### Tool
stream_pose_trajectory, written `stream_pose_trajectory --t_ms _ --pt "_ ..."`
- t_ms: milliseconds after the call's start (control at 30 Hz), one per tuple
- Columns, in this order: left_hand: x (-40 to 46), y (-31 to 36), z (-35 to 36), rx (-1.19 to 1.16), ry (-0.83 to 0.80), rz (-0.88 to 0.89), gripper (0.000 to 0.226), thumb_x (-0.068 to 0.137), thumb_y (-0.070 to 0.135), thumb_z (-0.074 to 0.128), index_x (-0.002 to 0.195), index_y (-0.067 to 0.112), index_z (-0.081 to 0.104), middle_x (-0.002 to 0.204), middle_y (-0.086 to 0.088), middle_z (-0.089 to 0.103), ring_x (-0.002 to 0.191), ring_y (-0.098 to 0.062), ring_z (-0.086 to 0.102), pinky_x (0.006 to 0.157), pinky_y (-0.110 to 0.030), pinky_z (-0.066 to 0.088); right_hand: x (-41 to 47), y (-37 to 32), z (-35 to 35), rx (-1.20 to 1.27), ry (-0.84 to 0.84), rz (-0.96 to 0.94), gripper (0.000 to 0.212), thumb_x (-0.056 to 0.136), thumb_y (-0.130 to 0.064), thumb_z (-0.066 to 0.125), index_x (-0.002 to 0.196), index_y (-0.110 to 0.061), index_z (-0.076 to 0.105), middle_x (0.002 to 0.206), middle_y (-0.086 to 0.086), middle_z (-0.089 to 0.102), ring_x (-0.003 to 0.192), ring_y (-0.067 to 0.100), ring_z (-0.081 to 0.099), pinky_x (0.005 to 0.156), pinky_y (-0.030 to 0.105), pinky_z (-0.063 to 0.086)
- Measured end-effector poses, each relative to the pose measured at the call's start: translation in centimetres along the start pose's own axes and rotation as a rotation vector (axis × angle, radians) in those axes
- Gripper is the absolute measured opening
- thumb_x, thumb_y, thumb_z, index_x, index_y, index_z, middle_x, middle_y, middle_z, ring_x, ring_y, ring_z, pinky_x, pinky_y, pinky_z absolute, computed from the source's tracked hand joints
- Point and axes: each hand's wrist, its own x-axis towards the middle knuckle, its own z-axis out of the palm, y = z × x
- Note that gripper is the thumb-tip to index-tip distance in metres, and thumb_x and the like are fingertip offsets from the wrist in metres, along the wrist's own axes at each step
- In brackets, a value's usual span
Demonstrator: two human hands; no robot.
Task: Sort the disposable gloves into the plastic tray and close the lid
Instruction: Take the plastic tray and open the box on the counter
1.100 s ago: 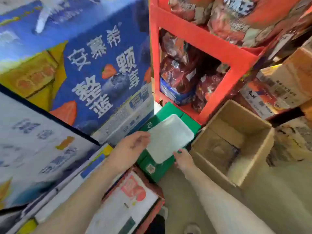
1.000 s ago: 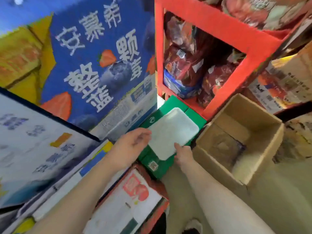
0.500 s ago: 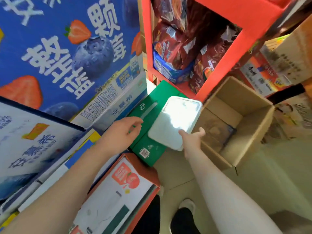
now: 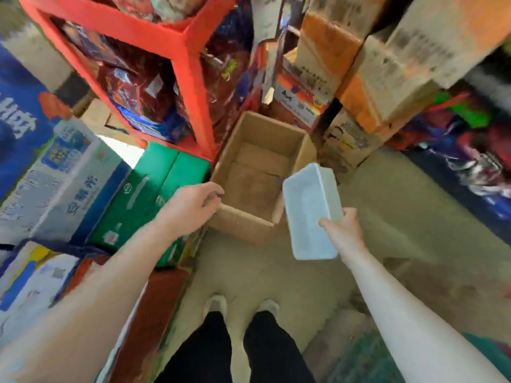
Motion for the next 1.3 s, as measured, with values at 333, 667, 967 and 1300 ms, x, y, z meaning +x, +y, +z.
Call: stream_pose_trajectory --t_ms 333,667,967,1300 --pt "7.3 12.4 7.1 0.181 -0.207 0.093 0.029 0.096 0.025 0.049 0.124 0.023 0.055 0.115 0.002 0.062 0.094 -0.007 0.056 0.080 -0.018 0.041 2.5 7.9 -19.1 0.026 0.205 0.063 0.030 0.084 -0.030 0.063 0.106 -0.014 0.053 0.096 0.002 0.062 0.083 0.021 0.060 0.065 0.034 0.051" --pt "24.6 24.4 11.6 0.232 -0.291 0.222 0.027 0.095 0.022 0.050 0.120 0.019 0.058 0.114 -0.003 0.064 0.096 -0.014 0.058 0.081 -0.023 0.043 14.5 5.4 -29.8 0.051 0.450 0.080 0.031 0.083 -0.032 0.064 0.106 -0.016 0.050 0.097 0.000 0.060 0.082 0.020 0.057 0.055 0.025 0.039" --pt "38.7 48.1 17.7 0.239 -0.477 0.626 0.027 0.094 0.023 0.050 0.120 0.020 0.058 0.104 0.002 0.065 0.090 -0.016 0.063 0.081 -0.026 0.049 24.4 8.8 -40.6 0.102 0.533 0.390 0.033 0.085 -0.034 0.061 0.106 -0.011 0.048 0.097 0.007 0.060 0.085 0.029 0.059 0.070 0.037 0.050" --pt "49.4 72.8 32.2 0.222 -0.548 0.853 0.025 0.094 0.017 0.052 0.118 0.014 0.059 0.095 0.002 0.063 0.080 -0.013 0.057 0.073 -0.022 0.041 35.6 15.0 -54.8 0.676 0.810 0.633 0.044 0.080 -0.032 0.066 0.114 -0.007 0.054 0.105 0.011 0.062 0.091 0.030 0.059 0.082 0.043 0.052"
